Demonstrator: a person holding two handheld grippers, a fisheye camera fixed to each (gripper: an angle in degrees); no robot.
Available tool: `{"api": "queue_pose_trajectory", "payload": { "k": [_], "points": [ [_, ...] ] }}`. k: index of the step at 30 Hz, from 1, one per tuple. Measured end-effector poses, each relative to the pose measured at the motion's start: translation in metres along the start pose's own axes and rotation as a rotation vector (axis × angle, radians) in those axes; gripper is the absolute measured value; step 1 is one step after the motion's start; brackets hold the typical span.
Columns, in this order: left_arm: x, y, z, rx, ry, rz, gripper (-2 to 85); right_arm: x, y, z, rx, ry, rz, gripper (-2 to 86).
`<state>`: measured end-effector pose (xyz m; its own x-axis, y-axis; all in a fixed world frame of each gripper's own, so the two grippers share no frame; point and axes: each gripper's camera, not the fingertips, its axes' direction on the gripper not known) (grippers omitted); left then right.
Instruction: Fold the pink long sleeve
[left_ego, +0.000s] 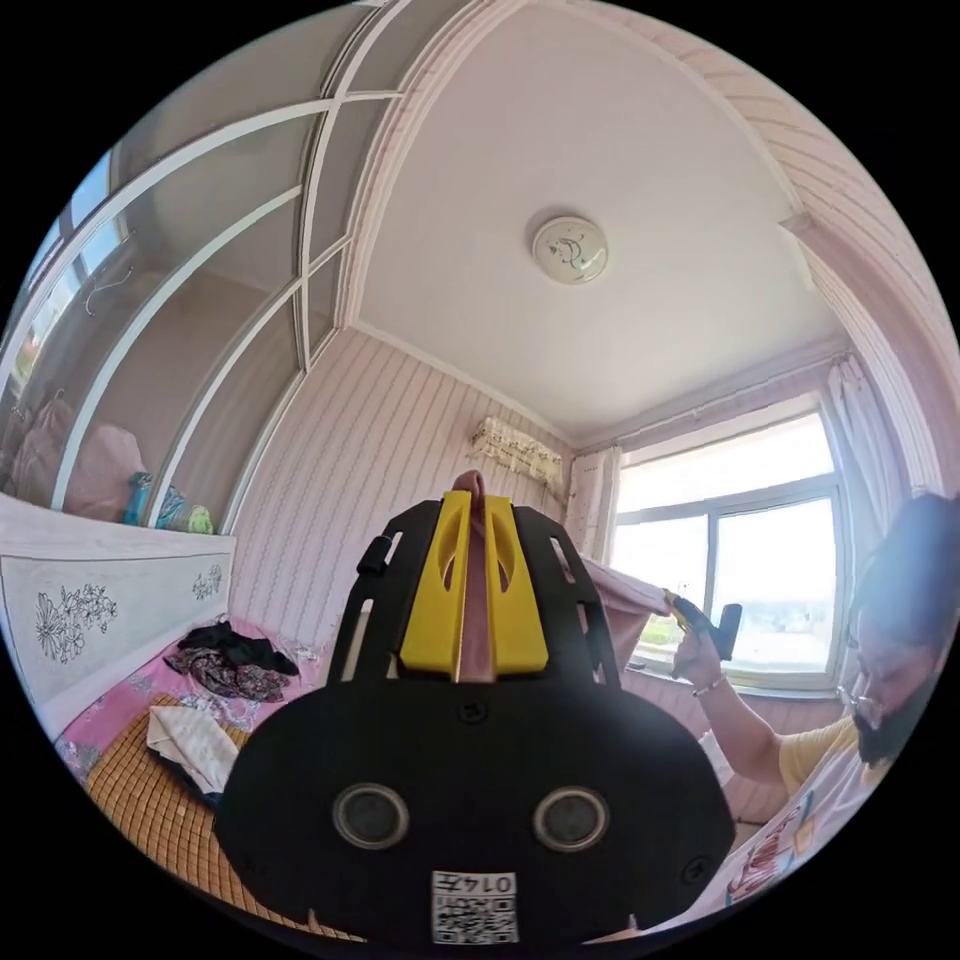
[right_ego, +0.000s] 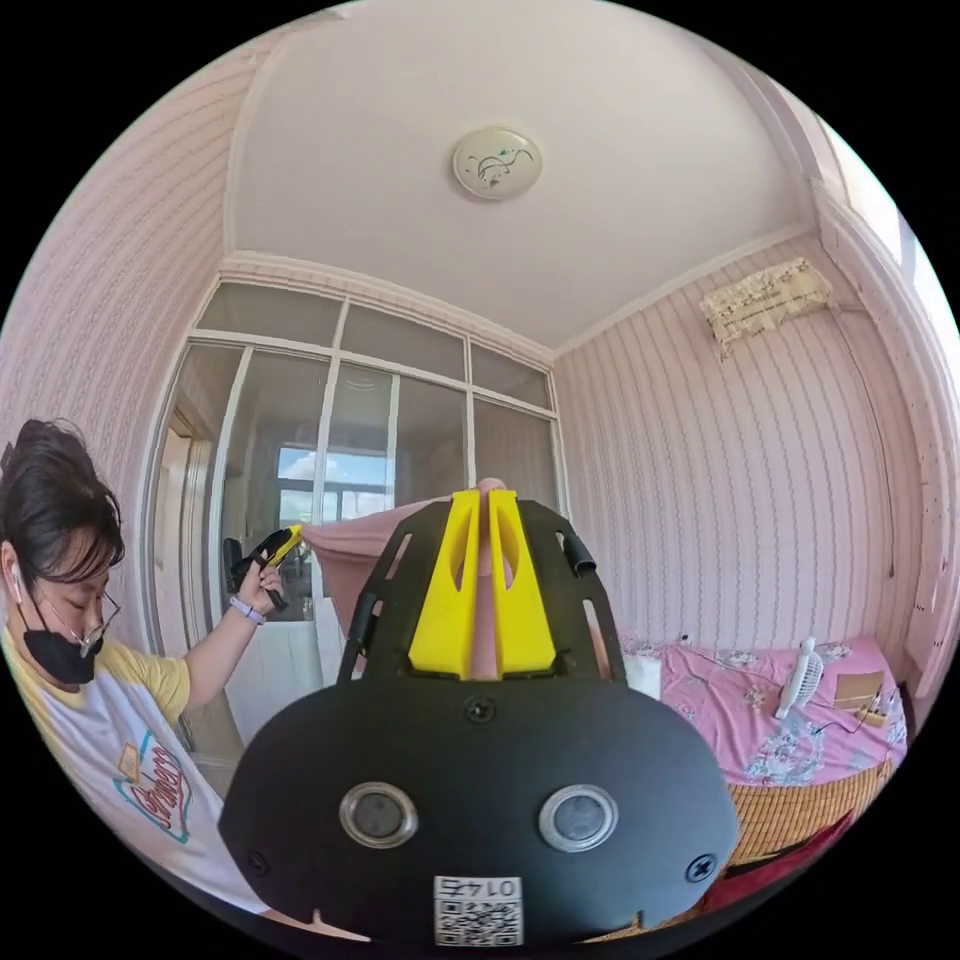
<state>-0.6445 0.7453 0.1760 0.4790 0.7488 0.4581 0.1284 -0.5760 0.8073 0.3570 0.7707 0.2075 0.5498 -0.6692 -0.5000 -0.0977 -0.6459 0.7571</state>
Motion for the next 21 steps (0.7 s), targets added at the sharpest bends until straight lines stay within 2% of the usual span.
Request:
{"api": "queue_pose_trajectory", "payload": {
  "k": [6,8,10,13,17,19,21],
  "points": [
    [0.054,-0.036,-0.047,0.2,0.17,0.048,-0.7,-0.07,-0.062,-0.049,0.001,0.013,-0.218,0.5],
    [0.065,-0.051,-0.056,0.275,0.183,0.082,-0.6,-0.094,-0.088,-0.063,0.046,-0.019,-0.293,0.4],
    [0.069,-0.064,-0.053,0.284,0.17,0.117,-0.6,-0.106,-0.098,-0.059,0.026,0.041,-0.361,0.4],
    [0.057,-0.067,-0.016,0.166,0.066,0.126,-0.5,-0.085,-0.089,-0.019,-0.122,0.131,-0.33,0.4],
    [0.005,-0.016,0.068,-0.11,-0.149,0.074,-0.4,0.004,-0.01,0.069,-0.443,0.166,-0.114,0.4],
    [-0.016,0.015,0.108,-0.241,-0.263,0.083,-0.4,0.037,0.03,0.099,-0.518,0.198,-0.034,0.5],
    [-0.05,0.05,0.156,-0.365,-0.318,-0.01,-0.5,0.068,0.055,0.127,-0.595,0.238,0.091,0.5]
  ]
}}
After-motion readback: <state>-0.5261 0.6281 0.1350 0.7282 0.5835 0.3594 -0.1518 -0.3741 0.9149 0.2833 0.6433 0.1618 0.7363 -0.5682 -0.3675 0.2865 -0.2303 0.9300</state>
